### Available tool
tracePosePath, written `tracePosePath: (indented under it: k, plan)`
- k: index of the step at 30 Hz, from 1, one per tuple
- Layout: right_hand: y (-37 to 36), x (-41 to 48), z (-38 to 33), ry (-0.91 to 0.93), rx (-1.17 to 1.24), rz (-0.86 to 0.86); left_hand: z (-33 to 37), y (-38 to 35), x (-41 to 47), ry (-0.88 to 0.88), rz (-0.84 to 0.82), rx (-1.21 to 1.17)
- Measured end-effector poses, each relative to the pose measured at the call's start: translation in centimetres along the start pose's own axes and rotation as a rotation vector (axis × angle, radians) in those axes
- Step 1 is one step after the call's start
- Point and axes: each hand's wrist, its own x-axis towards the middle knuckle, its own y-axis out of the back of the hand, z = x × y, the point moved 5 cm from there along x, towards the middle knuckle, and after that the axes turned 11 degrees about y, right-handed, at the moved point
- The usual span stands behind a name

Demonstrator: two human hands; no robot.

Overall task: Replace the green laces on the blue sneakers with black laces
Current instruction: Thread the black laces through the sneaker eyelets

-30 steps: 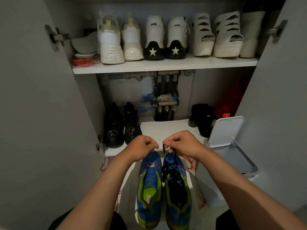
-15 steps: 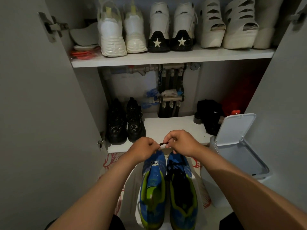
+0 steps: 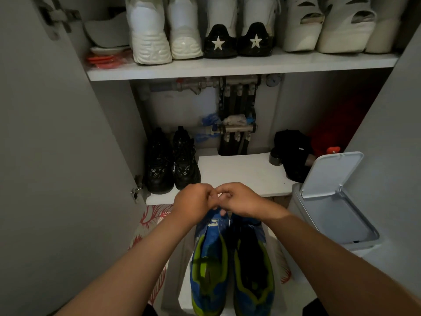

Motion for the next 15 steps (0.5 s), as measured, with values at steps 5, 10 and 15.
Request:
tracePosePath:
  k: [5,10,15]
  plan:
    - [0.7,0.0,1.2,0.009,-0.157,0.024,-1.1,-1.2,-0.2,0.046,-0.151,-0.116]
    - [0.8,-0.2,1.5,0.000,-0.221,0.070,-1.3,-1.6,-0.4,0.057,-0.192,-0.193]
    - [1.0,-0.7,1.7,-0.047,-0.269,0.061,-1.5,-1.4,-0.4,0.074,-0.129,-0.210]
